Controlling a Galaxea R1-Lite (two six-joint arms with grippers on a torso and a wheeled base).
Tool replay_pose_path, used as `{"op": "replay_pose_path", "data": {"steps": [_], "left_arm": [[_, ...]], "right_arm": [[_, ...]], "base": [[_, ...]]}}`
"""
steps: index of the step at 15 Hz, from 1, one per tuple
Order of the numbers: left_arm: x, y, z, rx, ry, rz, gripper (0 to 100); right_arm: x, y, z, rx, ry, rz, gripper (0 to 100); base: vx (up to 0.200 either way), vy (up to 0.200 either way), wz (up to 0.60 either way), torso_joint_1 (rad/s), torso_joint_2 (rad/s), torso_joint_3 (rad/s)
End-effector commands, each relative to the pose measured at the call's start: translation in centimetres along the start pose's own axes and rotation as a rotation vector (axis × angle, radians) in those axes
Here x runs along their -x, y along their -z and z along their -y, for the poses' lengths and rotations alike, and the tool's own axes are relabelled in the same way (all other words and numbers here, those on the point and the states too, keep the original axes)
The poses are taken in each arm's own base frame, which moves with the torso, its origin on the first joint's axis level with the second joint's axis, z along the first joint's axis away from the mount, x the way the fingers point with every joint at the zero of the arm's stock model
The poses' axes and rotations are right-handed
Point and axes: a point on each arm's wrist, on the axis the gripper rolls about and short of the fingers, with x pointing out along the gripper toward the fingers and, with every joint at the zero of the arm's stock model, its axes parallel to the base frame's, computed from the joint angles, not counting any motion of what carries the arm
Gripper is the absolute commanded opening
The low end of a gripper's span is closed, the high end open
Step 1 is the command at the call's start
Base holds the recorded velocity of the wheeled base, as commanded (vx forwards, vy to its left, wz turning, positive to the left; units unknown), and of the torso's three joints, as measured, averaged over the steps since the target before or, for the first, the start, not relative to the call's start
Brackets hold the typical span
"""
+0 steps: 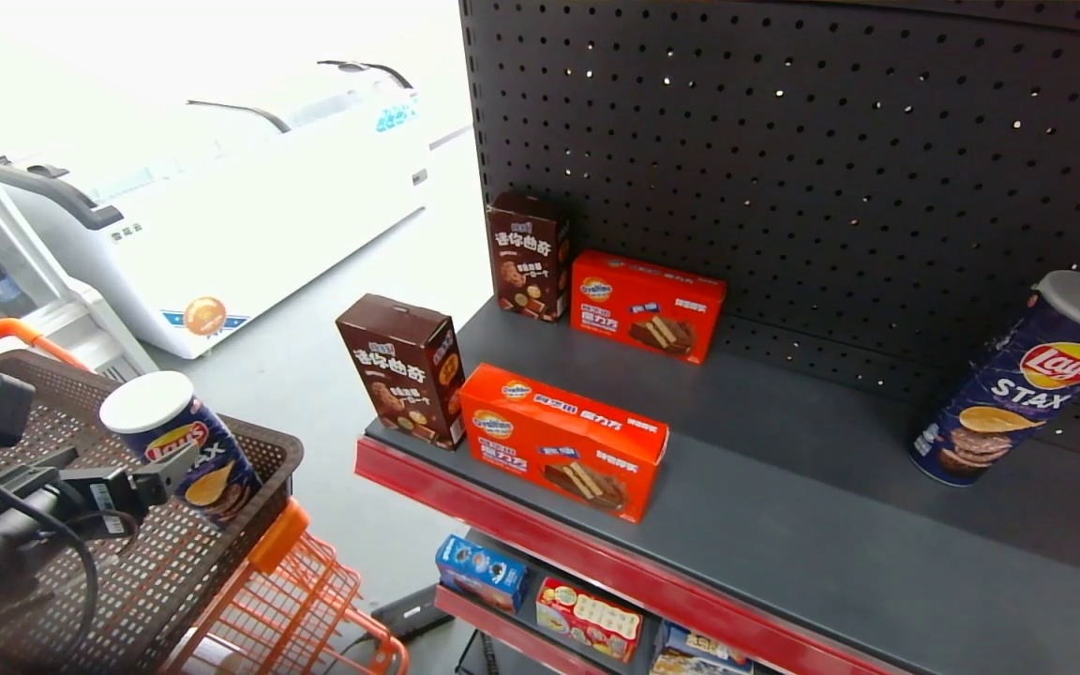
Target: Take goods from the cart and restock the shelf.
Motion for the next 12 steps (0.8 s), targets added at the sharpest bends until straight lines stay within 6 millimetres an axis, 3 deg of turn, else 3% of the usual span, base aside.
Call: {"op": "replay_pose_path", "data": {"steps": [1, 9, 12], "left_arm": [[-2.0, 2.0, -0.3, 0.008, -0.007, -0.09, 100], [-7.3, 4.5, -1.4, 0.011, -0.019, -0.071, 100], [-9.8, 4.4, -2.0, 0.012, -0.025, -0.046, 100]], "right_arm": [[0.0, 0.0, 0.0, 0.0, -0.001, -0.001, 100], [0.0, 0.0, 0.0, 0.0, -0.001, -0.001, 100], [0.0, 0.0, 0.0, 0.0, -0.001, -0.001, 100]], "base": [[0.0, 0.0, 0.0, 0.0, 0.0, 0.0], [0.0, 0.0, 0.0, 0.0, 0.0, 0.0], [0.0, 0.0, 0.0, 0.0, 0.0, 0.0]]}}
